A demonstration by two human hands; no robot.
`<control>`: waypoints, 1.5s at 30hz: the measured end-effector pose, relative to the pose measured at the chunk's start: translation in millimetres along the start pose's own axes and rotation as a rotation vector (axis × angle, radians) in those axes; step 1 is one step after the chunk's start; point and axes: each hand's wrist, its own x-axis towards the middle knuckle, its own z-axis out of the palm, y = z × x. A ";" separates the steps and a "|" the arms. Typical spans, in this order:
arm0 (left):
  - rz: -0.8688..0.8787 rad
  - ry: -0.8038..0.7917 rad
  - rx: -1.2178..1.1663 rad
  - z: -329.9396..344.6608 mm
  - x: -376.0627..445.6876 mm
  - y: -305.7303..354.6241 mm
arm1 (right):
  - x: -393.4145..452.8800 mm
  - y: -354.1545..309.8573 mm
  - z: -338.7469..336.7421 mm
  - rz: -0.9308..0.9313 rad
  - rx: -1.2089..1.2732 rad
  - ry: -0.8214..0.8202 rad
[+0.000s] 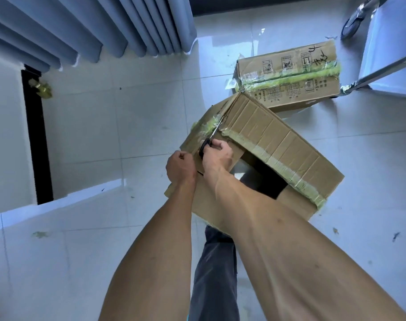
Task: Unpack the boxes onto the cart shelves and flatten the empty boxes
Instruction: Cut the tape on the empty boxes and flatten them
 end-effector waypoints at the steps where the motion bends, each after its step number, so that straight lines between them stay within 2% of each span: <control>1: -0.013 0.004 0.002 1.5 -0.3 -0.4 | -1.6 0.1 0.6 0.008 0.008 0.001; 7: -0.034 -0.021 0.001 6.7 -5.4 3.2 | -8.0 -7.0 -3.3 0.060 0.109 -0.073; 11: -0.023 -0.095 0.005 2.2 -4.6 6.5 | -16.8 -9.8 0.4 0.122 0.133 -0.145; 15: 0.030 -0.115 0.005 -0.5 -7.0 2.2 | -22.1 -6.1 2.3 0.169 0.221 -0.139; 23: 0.167 -0.081 -0.043 -0.5 -8.5 -9.7 | -21.0 16.3 -1.4 0.112 0.203 -0.078; 30: 0.165 -0.081 -0.075 -0.3 -2.2 -17.6 | -16.5 15.2 -7.9 0.022 0.166 -0.051; 35: 0.141 -0.083 -0.080 0.7 -4.7 -15.3 | -18.1 4.5 -4.9 0.068 0.093 -0.125; 43: 0.142 -0.087 -0.023 -3.7 -8.0 -11.4 | -26.3 -17.1 10.4 0.066 0.185 0.032; 45: 0.111 -0.105 0.013 -5.9 -7.7 -7.7 | -29.5 -22.5 8.6 -0.002 0.154 0.100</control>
